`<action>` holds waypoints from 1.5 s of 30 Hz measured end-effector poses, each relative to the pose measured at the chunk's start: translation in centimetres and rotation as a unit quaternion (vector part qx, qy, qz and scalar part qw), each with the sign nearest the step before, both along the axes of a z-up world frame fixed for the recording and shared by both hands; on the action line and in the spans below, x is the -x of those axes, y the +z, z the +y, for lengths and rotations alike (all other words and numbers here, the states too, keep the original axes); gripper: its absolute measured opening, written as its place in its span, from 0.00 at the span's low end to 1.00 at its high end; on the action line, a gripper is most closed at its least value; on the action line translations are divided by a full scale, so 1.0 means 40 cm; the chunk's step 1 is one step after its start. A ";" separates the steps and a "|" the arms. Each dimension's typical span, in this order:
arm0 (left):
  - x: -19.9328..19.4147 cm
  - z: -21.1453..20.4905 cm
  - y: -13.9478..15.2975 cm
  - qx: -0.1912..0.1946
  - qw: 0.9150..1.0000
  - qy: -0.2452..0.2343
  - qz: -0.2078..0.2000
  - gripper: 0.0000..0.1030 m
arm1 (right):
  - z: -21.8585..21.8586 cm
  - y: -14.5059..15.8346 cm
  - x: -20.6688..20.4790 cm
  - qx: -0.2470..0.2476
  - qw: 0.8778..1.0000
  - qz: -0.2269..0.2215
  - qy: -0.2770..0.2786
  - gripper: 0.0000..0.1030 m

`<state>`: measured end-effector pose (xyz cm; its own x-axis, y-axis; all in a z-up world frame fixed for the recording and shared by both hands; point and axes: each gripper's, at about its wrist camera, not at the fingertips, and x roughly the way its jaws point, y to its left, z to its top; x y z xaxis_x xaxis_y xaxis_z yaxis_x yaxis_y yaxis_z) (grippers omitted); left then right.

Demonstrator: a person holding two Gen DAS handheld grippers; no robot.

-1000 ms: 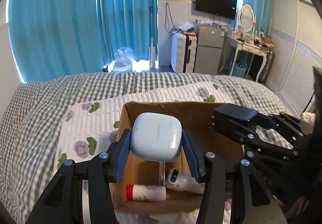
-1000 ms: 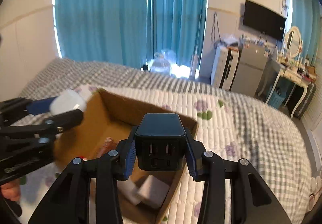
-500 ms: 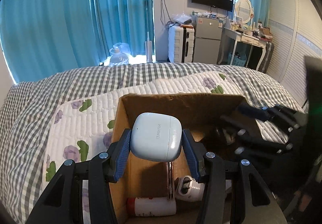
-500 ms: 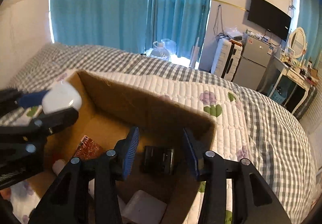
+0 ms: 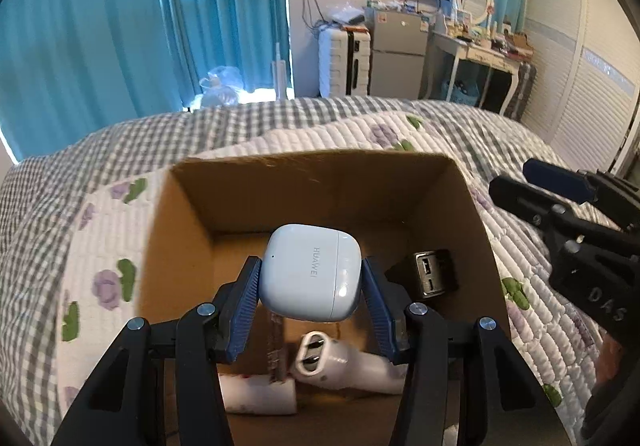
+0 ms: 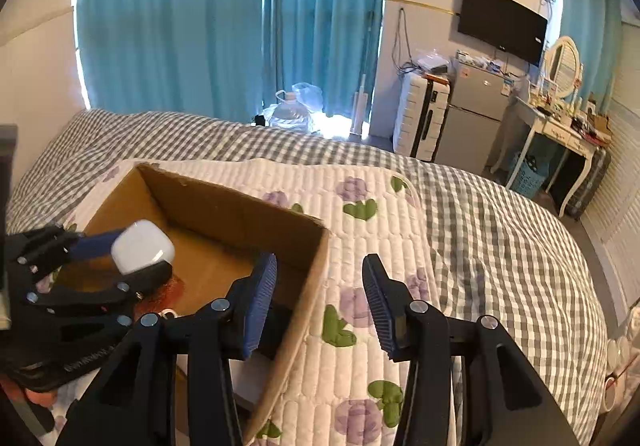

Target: Organize rigid objects

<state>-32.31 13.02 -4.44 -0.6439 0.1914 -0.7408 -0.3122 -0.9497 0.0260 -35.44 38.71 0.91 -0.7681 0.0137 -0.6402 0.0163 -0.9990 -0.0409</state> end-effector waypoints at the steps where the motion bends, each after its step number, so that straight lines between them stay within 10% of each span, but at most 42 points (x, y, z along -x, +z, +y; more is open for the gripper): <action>1: 0.006 0.007 -0.009 0.004 1.000 0.002 -0.004 0.50 | 0.010 -0.004 0.003 0.006 1.000 -0.001 -0.001 0.43; 8: 0.033 0.057 -0.055 0.027 0.999 0.003 -0.020 0.52 | 0.049 -0.043 0.024 0.010 1.000 -0.017 -0.009 0.50; 12: 0.013 0.071 -0.049 0.048 0.999 0.009 0.004 0.83 | 0.069 -0.040 0.019 0.015 1.000 -0.015 -0.020 0.62; 14: -0.003 0.063 -0.033 0.037 0.999 0.005 0.012 0.83 | 0.078 -0.029 0.004 0.020 0.999 -0.008 -0.028 0.64; 33: -0.352 -0.159 0.346 -0.011 0.993 0.035 0.111 1.00 | -0.060 0.281 -0.386 -0.029 0.998 0.050 -0.038 1.00; 45: -0.478 -0.257 0.164 0.023 0.994 0.050 0.098 1.00 | -0.174 0.117 -0.503 -0.008 1.000 0.016 0.005 1.00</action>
<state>-13.21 2.75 2.12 -0.7914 0.0882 -0.6049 -0.2007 -0.9722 0.1208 -15.31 31.74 5.60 -0.7887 0.0160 -0.6146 0.0243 -0.9981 -0.0572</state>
